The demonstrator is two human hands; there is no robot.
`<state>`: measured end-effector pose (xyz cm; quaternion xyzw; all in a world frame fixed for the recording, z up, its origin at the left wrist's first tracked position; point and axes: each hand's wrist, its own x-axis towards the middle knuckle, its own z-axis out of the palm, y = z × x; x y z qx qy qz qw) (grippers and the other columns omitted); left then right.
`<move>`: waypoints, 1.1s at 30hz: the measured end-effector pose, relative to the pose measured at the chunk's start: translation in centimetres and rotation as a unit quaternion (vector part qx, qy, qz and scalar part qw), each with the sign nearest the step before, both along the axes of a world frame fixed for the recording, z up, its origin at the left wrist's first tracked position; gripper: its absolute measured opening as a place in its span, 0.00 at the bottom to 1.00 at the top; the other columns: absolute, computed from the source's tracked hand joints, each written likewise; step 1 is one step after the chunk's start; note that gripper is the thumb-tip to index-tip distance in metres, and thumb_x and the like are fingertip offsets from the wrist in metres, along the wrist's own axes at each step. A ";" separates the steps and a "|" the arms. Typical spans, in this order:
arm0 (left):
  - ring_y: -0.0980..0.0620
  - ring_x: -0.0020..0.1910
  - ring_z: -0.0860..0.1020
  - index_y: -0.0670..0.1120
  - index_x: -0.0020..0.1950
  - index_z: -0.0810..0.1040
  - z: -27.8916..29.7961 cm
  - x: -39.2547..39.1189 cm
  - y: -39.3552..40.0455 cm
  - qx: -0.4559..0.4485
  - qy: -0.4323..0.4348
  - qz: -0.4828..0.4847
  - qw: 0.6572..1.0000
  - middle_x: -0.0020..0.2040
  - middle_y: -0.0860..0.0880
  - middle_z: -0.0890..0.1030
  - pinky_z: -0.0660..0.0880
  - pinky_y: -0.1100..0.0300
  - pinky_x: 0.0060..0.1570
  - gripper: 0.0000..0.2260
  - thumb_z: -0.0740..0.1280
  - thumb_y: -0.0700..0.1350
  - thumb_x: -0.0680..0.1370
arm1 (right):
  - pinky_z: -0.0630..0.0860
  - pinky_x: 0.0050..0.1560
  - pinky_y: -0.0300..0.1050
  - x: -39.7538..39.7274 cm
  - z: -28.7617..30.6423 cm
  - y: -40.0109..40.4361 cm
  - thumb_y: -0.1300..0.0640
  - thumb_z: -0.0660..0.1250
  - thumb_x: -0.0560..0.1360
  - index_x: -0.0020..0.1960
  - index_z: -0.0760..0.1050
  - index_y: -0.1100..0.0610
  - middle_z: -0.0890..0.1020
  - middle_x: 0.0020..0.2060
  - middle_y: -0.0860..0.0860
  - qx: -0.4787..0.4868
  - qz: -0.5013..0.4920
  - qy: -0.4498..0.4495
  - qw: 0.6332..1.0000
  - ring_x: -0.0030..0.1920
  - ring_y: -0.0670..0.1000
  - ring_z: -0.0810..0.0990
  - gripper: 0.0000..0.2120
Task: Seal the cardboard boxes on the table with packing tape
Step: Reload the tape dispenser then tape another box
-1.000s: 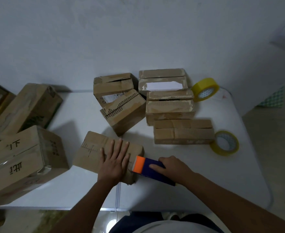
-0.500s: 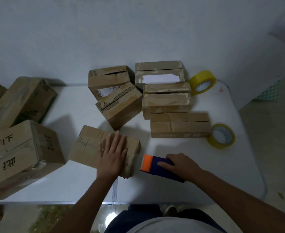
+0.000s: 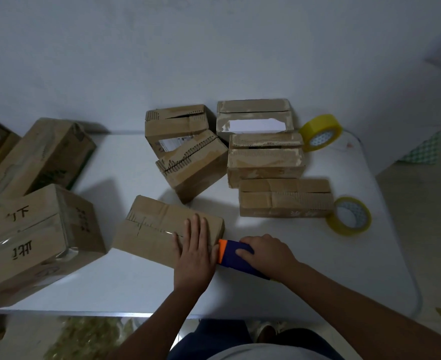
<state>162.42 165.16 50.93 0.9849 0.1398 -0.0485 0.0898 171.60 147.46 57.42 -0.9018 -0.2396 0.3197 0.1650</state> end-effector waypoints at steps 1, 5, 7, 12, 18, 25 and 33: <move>0.43 0.79 0.53 0.43 0.80 0.55 0.0 0.0 0.1 0.004 0.000 -0.003 1.000 0.81 0.42 0.54 0.54 0.37 0.74 0.30 0.48 0.59 0.83 | 0.77 0.50 0.47 0.2 -0.2 0.2 0.43 0.58 0.80 0.60 0.77 0.51 0.82 0.52 0.52 0.001 -0.017 0.013 1.000 0.50 0.53 0.80 0.17; 0.41 0.79 0.54 0.42 0.80 0.54 -0.2 -0.2 0.2 0.023 -0.002 -0.022 1.000 0.80 0.41 0.54 0.51 0.37 0.73 0.31 0.48 0.59 0.82 | 0.72 0.38 0.42 1.0 -1.3 -0.6 0.48 0.59 0.80 0.48 0.80 0.54 0.81 0.45 0.53 -0.038 -0.092 0.047 0.994 0.45 0.53 0.80 0.14; 0.41 0.80 0.51 0.42 0.81 0.51 -0.3 -0.6 0.5 0.034 0.006 -0.045 0.998 0.81 0.40 0.52 0.48 0.37 0.73 0.34 0.49 0.59 0.80 | 0.72 0.40 0.43 0.9 -1.6 -2.1 0.48 0.57 0.81 0.55 0.79 0.54 0.82 0.49 0.52 -0.062 -0.099 -0.001 0.993 0.47 0.53 0.80 0.15; 0.41 0.80 0.48 0.43 0.81 0.50 -0.3 -1.6 1.1 0.043 0.013 -0.086 0.995 0.81 0.41 0.50 0.47 0.38 0.74 0.36 0.53 0.61 0.79 | 0.74 0.40 0.45 0.3 -2.7 -5.7 0.53 0.57 0.82 0.76 0.56 0.49 0.81 0.52 0.52 -0.097 -0.050 -0.091 0.990 0.47 0.53 0.80 0.24; 0.40 0.79 0.53 0.47 0.82 0.50 0.8 -3.5 2.1 0.081 0.012 -0.252 0.964 0.81 0.45 0.54 0.52 0.38 0.72 0.48 0.73 0.60 0.71 | 0.76 0.42 0.50 -0.6 -4.6 -6.6 0.57 0.60 0.79 0.77 0.47 0.51 0.78 0.56 0.57 -0.075 -0.012 -0.033 0.997 0.49 0.57 0.80 0.32; 0.34 0.78 0.38 0.58 0.80 0.39 2.3 -6.4 3.6 0.051 0.044 -0.136 0.988 0.81 0.45 0.37 0.47 0.31 0.73 0.49 0.69 0.66 0.72 | 0.77 0.47 0.48 -2.3 -2.9 -5.3 0.59 0.64 0.76 0.68 0.63 0.52 0.73 0.60 0.51 -0.082 0.017 -0.175 0.981 0.52 0.53 0.77 0.22; 0.23 0.73 0.55 0.48 0.81 0.53 2.2 -7.4 5.5 0.029 0.070 -0.127 0.989 0.78 0.32 0.54 0.66 0.31 0.65 0.42 0.46 0.74 0.75 | 0.68 0.51 0.22 -8.5 -2.9 3.6 0.74 0.57 0.76 0.62 0.78 0.59 0.83 0.56 0.53 0.150 0.061 0.142 0.976 0.54 0.43 0.78 0.21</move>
